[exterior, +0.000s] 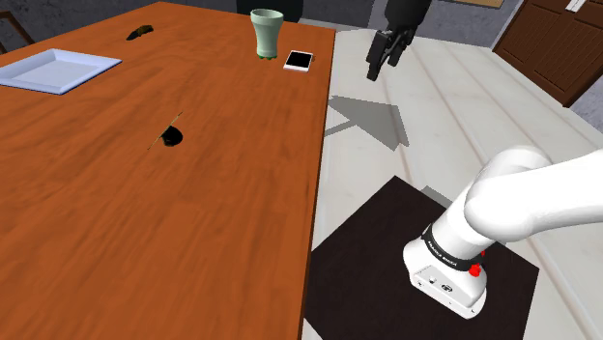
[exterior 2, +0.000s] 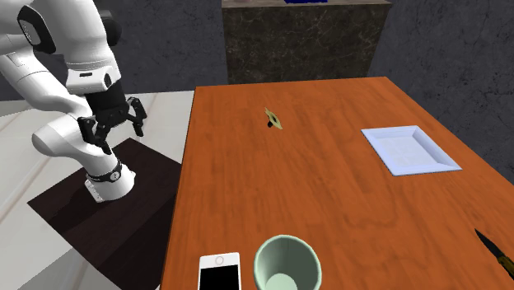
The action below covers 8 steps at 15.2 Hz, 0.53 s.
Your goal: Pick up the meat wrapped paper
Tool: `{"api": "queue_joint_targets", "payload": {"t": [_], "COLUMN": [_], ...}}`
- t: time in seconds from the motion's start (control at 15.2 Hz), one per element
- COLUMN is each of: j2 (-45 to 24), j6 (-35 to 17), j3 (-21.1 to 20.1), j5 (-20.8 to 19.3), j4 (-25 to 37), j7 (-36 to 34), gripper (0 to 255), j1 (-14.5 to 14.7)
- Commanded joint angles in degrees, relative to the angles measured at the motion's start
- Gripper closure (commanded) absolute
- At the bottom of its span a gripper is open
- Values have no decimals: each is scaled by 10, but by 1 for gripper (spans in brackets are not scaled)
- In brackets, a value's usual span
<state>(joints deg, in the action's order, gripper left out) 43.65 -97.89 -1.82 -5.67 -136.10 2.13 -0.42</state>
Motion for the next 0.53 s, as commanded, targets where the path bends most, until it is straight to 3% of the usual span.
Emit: {"api": "queue_joint_targets", "payload": {"t": [0.0,0.46], "j2": [0,-55], "j6": [0,-132], "j3": [0,-32], "j5": [0,41], "j4": [0,-26], "j7": [0,-12], "gripper": [0,0], "j1": [0,43]}}
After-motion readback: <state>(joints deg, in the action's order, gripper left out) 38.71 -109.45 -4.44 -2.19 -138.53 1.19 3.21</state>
